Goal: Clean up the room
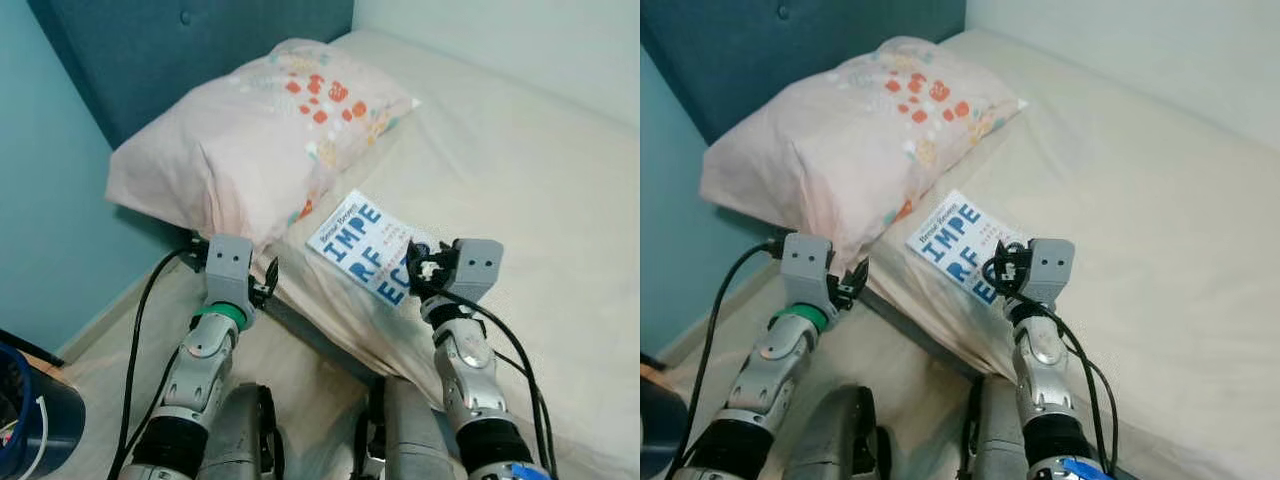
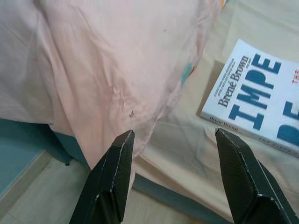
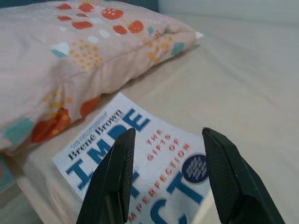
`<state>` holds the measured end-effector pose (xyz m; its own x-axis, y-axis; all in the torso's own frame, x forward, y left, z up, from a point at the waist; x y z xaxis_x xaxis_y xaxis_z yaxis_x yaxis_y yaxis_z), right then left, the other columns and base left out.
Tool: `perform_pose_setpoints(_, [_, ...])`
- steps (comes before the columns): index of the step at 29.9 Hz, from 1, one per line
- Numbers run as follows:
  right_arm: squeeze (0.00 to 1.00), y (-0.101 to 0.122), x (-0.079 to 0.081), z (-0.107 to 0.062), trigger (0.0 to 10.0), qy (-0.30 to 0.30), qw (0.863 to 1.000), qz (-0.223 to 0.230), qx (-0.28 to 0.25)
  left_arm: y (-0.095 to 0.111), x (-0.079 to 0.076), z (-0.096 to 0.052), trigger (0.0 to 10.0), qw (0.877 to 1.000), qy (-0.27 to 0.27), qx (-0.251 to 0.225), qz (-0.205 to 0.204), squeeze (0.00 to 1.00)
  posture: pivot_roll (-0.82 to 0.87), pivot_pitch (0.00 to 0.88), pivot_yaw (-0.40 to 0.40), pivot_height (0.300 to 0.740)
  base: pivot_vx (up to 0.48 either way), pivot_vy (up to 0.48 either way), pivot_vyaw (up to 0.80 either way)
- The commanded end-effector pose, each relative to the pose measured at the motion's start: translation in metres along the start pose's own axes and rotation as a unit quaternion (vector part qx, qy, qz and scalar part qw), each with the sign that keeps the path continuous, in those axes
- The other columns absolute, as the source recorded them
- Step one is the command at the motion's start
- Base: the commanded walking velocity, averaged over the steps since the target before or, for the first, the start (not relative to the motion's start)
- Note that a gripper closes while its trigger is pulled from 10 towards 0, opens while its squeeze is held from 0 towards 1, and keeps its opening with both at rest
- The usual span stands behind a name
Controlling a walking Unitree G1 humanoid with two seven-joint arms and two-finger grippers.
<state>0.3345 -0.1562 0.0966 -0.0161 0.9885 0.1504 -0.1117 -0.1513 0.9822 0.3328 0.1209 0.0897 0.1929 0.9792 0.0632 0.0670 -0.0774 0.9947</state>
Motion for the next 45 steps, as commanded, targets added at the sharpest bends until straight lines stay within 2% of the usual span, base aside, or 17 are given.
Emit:
perform_pose_setpoints(1, [0.00,-0.006,-0.004,-0.006,10.0,-0.011,1.000,0.003,0.013,-0.007,-0.003,-0.002,10.0,1.000,-0.004,0.009,0.001,0.00,0.02,0.082,0.013,0.665,0.000,0.000,0.00])
perform_pose_setpoints(8, [0.00,-0.008,-0.004,-0.008,10.0,-0.013,1.000,0.006,0.020,-0.010,-0.004,-0.003,10.0,1.000,-0.008,0.012,-0.006,0.00,0.02,0.077,0.008,0.680,0.000,0.000,0.00])
perform_pose_setpoints(13, [0.00,-0.015,0.001,-0.014,10.0,-0.016,0.999,0.018,0.037,-0.013,-0.005,-0.005,10.0,0.999,-0.019,0.019,-0.025,0.00,0.03,0.065,0.008,0.700,0.000,0.000,0.00])
perform_pose_setpoints(21, [0.00,-0.018,0.001,-0.017,10.0,-0.020,0.999,0.023,0.044,-0.014,-0.003,-0.005,10.0,1.000,-0.011,0.019,-0.002,0.00,0.02,0.058,0.007,0.715,0.000,0.000,0.00])
perform_pose_setpoints(23, [0.00,-0.020,0.000,-0.019,10.0,-0.027,0.998,0.029,0.050,-0.018,-0.001,-0.005,10.0,1.000,-0.004,0.024,0.009,0.00,0.02,0.054,0.008,0.720,0.000,0.000,0.00])
perform_pose_setpoints(25, [0.00,-0.033,-0.008,-0.025,10.0,-0.049,0.995,0.046,0.080,-0.024,0.000,-0.007,10.0,0.999,-0.003,0.033,0.027,0.00,0.03,0.050,0.006,0.730,0.000,0.000,0.00])
perform_pose_setpoints(30, [0.00,-0.045,-0.014,-0.031,10.0,-0.067,0.990,0.057,0.108,-0.031,0.000,-0.009,10.0,0.998,-0.004,0.044,0.035,0.00,0.04,0.044,0.005,0.735,0.000,0.000,0.00])
perform_pose_setpoints(34, [0.00,-0.055,-0.018,-0.038,10.0,-0.074,0.988,0.048,0.126,-0.050,0.003,-0.017,10.0,0.996,-0.012,0.081,0.035,0.00,0.04,0.036,0.023,0.735,0.000,0.000,0.00])
perform_pose_setpoints(40, [0.00,-0.061,-0.015,-0.041,10.0,-0.070,0.987,0.048,0.137,-0.055,0.004,-0.018,10.0,0.996,-0.017,0.086,0.035,0.00,0.05,0.023,0.024,0.735,0.000,0.000,0.00])
perform_pose_setpoints(45, [0.00,-0.073,-0.009,-0.045,10.0,-0.058,0.984,0.042,0.165,-0.066,0.013,-0.022,10.0,0.994,0.008,0.103,0.032,0.00,0.07,0.004,-0.005,0.735,0.000,0.000,0.00])
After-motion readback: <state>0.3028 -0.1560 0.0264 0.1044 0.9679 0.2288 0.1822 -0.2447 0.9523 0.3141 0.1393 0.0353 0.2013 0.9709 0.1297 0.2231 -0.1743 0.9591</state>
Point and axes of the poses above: a point about 5 cm out from each wrist's last joint towards the gripper, its own z axis pointing out of the wrist towards the gripper, its own y axis along the axis of the wrist's last joint, x = y × z, the point moved 2 cm from there along z, pointing out of the wrist towards the gripper, and after that the axes turned 3 degrees about z, right-handed, at the moved point
